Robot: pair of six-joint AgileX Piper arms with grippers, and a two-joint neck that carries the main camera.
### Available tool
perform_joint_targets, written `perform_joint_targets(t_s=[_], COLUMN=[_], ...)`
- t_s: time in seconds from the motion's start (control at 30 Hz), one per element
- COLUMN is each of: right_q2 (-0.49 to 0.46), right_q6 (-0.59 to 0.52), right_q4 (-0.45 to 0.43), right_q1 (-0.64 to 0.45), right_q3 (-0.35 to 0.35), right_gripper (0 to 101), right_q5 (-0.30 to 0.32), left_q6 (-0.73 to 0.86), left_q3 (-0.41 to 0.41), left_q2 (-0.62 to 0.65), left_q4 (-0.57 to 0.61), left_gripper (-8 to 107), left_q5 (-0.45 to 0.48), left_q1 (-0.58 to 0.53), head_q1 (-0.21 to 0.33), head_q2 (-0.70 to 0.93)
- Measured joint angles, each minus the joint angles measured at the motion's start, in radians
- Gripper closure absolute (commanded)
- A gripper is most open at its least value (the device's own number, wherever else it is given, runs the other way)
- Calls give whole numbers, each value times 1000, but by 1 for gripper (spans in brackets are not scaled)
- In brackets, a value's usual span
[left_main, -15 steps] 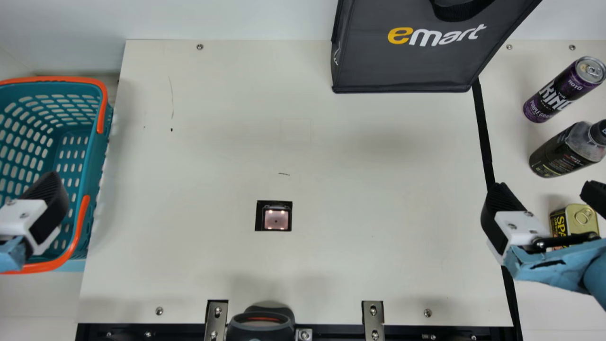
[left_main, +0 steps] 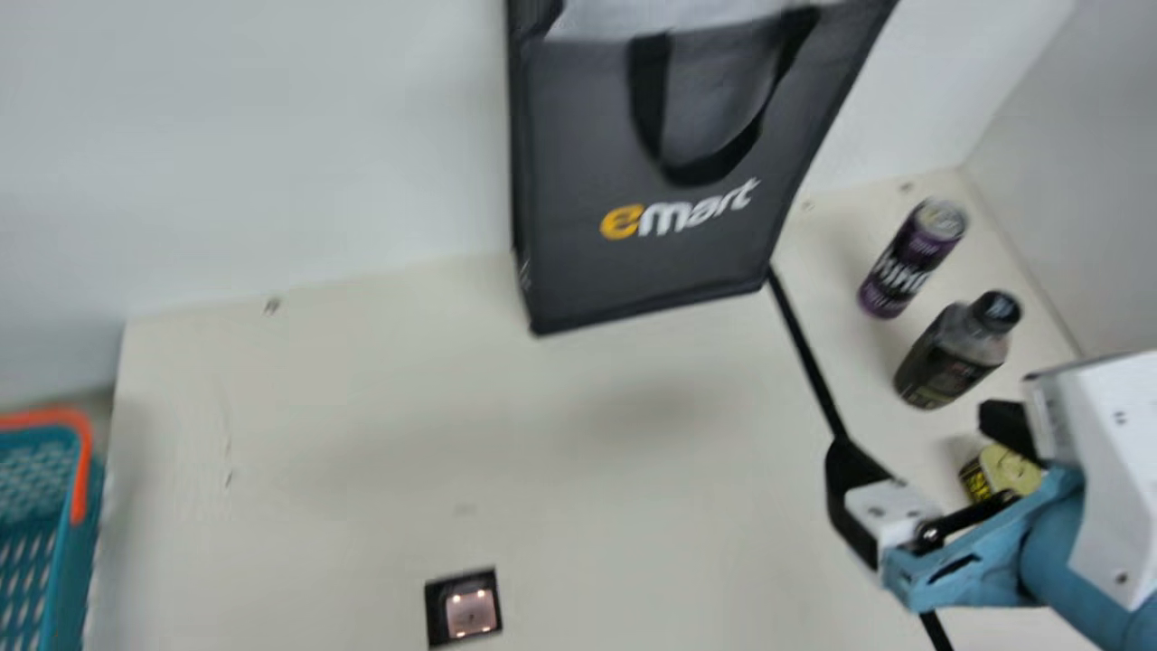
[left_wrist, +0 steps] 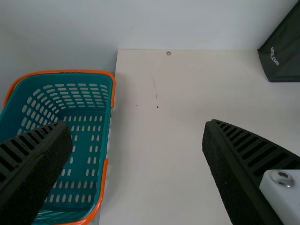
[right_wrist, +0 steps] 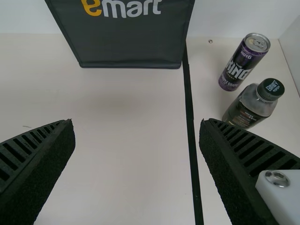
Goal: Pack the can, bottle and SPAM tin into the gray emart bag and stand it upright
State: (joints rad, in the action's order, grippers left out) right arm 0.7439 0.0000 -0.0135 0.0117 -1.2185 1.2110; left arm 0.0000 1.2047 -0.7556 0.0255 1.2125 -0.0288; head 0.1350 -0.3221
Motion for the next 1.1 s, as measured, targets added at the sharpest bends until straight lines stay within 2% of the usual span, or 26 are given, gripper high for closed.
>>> perform_joint_targets(t_s=[0.07,1.1], right_q2=[0,1], right_q6=[0,0], right_q4=[0,0], right_q1=[0,0], right_q3=[0,0], right_gripper=[6,6], right_q5=[0,0], left_q6=[0,0], left_q3=[0,0], left_q2=[0,0], left_q4=[0,0], left_gripper=[9,9], left_q5=[0,0], left_q1=[0,0], head_q1=[17,17], head_q2=[-25,-26])
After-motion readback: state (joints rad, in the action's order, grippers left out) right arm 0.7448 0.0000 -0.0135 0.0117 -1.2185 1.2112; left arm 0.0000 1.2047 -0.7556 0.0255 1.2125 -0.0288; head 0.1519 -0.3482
